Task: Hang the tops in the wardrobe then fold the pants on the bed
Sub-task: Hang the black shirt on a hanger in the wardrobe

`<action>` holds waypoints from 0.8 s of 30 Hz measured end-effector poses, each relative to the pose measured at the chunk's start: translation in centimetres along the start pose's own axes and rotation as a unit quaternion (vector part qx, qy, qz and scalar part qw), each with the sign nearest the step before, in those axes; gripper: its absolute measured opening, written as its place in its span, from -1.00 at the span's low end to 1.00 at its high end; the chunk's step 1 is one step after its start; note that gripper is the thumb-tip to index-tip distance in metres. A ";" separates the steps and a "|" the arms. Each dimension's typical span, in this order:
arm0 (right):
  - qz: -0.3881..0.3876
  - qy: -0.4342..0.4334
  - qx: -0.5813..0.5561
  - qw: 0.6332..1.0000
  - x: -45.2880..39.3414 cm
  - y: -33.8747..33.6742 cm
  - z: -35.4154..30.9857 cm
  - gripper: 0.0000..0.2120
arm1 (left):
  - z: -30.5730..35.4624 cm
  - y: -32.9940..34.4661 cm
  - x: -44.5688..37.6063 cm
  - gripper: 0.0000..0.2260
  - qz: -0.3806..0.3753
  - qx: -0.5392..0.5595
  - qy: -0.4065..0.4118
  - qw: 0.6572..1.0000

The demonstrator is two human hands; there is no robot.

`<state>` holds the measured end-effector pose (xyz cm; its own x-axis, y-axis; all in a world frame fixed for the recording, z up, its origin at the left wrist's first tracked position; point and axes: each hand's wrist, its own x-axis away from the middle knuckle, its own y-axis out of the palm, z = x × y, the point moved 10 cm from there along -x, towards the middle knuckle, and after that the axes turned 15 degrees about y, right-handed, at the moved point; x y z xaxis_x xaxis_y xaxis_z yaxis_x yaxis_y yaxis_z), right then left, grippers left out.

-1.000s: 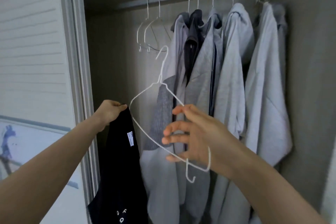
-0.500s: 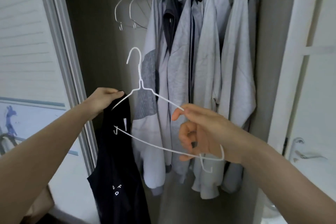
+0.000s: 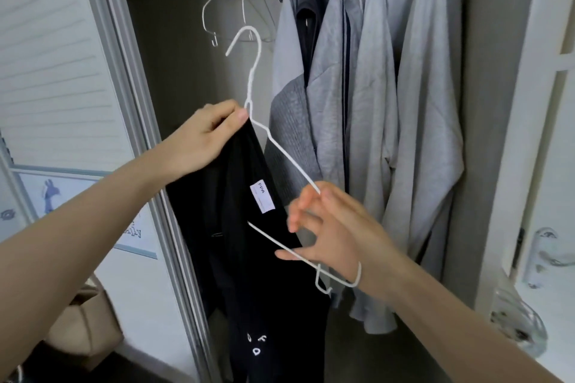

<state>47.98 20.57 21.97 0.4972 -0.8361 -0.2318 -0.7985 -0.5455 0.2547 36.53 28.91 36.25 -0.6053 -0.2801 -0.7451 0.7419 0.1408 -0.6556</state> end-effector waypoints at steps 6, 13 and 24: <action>-0.042 0.144 -0.073 0.986 -2.0 -1.9 3.7 -0.33 | -1.7 -0.3 1.3 -0.69 0.017 0.025 -0.016 0.999; 0.157 0.166 0.594 0.771 -0.2 -6.5 8.2 -0.86 | -4.3 -2.9 3.0 -0.59 0.115 0.018 -0.074 0.990; 0.262 -0.097 0.601 0.749 -0.3 -3.8 -0.9 -0.79 | -4.7 -2.2 5.6 -0.74 0.059 -0.114 -0.116 0.985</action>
<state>51.16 22.87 21.87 0.0424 -0.8285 -0.5585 -0.6531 0.4000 -0.6430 30.16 31.48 32.91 -0.4169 -0.4547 -0.7871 0.7026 0.3882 -0.5964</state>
